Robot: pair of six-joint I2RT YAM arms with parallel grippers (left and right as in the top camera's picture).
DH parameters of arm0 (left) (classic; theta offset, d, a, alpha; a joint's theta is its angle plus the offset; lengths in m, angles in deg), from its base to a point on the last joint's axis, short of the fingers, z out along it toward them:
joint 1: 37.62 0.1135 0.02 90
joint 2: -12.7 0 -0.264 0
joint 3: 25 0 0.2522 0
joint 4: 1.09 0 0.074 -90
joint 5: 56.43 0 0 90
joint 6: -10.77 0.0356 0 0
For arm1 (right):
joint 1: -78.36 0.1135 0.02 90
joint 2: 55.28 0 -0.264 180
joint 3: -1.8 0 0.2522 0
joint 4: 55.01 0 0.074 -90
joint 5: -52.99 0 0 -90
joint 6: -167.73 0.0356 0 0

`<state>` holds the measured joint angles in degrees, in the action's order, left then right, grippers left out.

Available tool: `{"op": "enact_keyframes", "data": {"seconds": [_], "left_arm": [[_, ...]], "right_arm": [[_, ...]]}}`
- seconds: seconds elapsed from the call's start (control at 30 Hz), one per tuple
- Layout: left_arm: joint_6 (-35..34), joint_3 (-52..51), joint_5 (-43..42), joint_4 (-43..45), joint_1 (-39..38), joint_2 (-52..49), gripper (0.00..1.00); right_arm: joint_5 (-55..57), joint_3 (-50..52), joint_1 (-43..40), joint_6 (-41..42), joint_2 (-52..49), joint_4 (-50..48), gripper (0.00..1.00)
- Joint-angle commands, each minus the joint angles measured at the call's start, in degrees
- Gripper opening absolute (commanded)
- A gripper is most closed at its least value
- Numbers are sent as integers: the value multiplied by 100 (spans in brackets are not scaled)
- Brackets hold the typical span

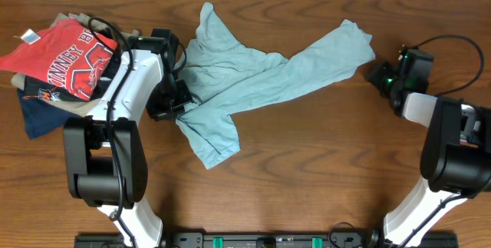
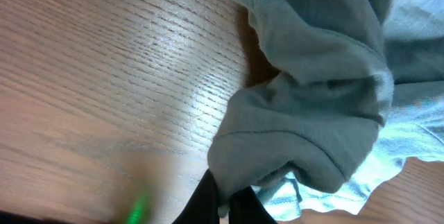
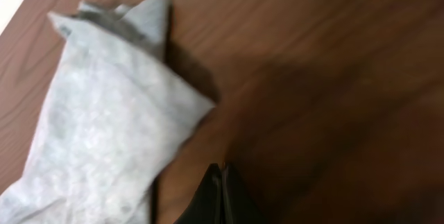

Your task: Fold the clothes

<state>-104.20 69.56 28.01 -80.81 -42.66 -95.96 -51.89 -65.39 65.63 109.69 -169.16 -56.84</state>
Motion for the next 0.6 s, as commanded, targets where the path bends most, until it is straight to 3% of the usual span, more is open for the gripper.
{"op": "enact_keyframes", "data": {"seconds": [0.0,0.23,0.27,0.3,0.33,0.47,0.57], "left_arm": [[96,-2,111,-15,20,11,6],[94,-2,111,9,20,11,6],[94,-2,111,17,20,11,6],[94,0,111,28,20,11,6],[92,-2,111,33,20,11,6],[92,-2,111,50,20,11,6],[92,-2,111,50,20,11,6]], "right_arm": [[-160,-37,-286,61,175,138,1],[-1036,-59,-608,61,595,516,1],[-1163,-59,-603,61,599,577,13],[-1285,-57,-586,61,597,654,36],[-1298,-57,-549,59,584,765,48],[-1180,-57,-343,-37,492,938,66],[-999,-57,-142,-31,380,920,68]]}}
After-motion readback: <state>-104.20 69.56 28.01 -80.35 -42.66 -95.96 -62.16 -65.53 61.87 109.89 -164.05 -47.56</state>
